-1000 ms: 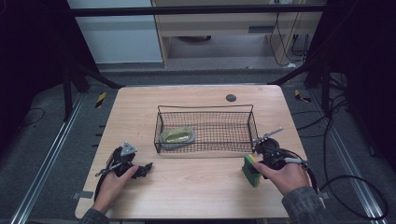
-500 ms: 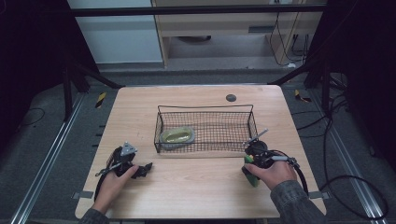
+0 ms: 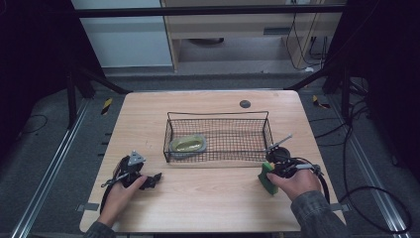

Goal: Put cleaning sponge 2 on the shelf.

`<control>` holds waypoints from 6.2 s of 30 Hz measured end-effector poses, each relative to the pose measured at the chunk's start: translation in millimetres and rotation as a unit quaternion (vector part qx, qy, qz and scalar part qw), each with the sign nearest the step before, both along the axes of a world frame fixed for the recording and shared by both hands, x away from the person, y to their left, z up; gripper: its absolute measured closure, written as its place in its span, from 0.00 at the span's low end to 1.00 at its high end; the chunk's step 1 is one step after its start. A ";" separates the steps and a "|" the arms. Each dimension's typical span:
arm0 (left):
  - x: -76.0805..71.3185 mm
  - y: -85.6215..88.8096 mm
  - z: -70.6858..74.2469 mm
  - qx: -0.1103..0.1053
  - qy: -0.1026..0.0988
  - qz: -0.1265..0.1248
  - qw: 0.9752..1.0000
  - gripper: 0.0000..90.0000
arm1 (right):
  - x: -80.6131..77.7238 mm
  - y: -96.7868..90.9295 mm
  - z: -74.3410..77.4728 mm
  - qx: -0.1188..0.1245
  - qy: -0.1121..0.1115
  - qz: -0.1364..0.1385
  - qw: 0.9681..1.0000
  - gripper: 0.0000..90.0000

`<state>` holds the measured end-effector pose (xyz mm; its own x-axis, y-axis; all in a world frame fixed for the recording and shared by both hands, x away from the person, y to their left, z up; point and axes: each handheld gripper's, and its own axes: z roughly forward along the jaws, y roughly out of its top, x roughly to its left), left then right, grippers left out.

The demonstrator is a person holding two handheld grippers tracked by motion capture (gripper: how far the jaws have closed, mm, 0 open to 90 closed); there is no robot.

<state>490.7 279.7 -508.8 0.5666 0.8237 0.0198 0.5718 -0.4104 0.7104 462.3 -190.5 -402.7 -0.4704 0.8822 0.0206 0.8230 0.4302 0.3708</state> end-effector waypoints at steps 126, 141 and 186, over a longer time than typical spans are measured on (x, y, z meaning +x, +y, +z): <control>0.5 0.1 0.0 0.000 -0.001 -0.002 1.000 0.00 | 141.8 12.5 40.9 -0.021 -0.105 0.049 0.993 0.71; 0.5 0.2 0.1 0.001 0.000 -0.002 1.000 0.00 | 145.9 9.5 23.5 -0.028 -0.093 0.045 0.994 0.71; 0.7 0.2 0.1 0.000 -0.001 -0.003 1.000 0.00 | 158.3 20.6 -11.1 -0.055 -0.072 0.044 0.995 0.71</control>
